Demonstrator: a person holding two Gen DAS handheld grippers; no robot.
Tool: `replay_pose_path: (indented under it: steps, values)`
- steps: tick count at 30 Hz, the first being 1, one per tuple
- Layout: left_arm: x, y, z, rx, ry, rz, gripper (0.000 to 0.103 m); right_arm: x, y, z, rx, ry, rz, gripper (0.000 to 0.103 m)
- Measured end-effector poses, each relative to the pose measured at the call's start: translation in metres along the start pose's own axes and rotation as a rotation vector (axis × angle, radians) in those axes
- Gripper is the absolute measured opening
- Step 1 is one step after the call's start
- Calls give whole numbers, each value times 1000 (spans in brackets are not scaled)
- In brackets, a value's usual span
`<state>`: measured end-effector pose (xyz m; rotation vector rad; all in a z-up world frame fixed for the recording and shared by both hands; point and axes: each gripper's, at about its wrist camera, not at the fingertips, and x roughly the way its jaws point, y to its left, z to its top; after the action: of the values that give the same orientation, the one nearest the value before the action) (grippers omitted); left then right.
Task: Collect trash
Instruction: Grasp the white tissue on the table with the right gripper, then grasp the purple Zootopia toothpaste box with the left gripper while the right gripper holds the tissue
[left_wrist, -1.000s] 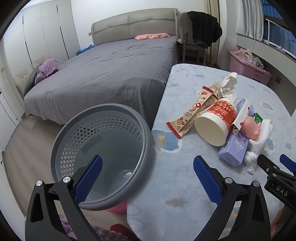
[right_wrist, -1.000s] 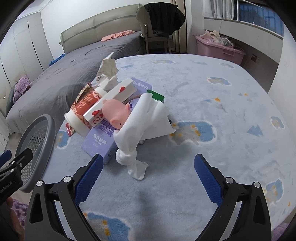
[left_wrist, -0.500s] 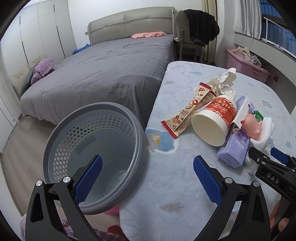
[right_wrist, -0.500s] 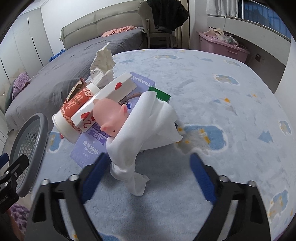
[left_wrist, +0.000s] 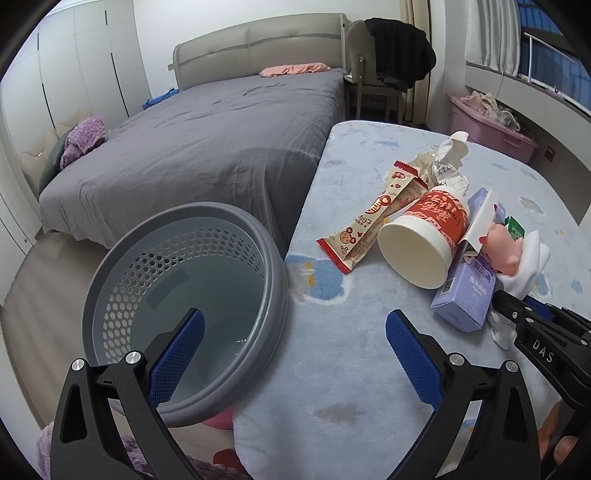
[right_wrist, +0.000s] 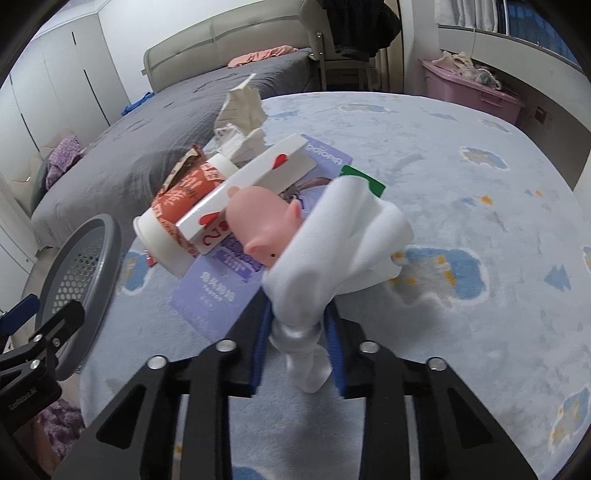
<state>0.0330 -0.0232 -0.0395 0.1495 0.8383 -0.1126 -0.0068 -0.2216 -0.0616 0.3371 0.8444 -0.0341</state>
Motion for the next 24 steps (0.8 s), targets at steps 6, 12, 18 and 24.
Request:
replay_pose_path:
  steps: [6,12,18,24]
  values:
    - [-6,-9,-1,21,-15,-13,97,-10,-11,-6,16,34,-10,25]
    - [-13,-25,1,41,-27,-44,97,-26,-25,-10,18,42,-42,25]
    - [-11,-48,5,55,-30,-67,97,-47,-44,-14,38,20,-64,25]
    - [-2,-72,4,63,-20,-86,97,-61,-63,-18,74,10,-56,25]
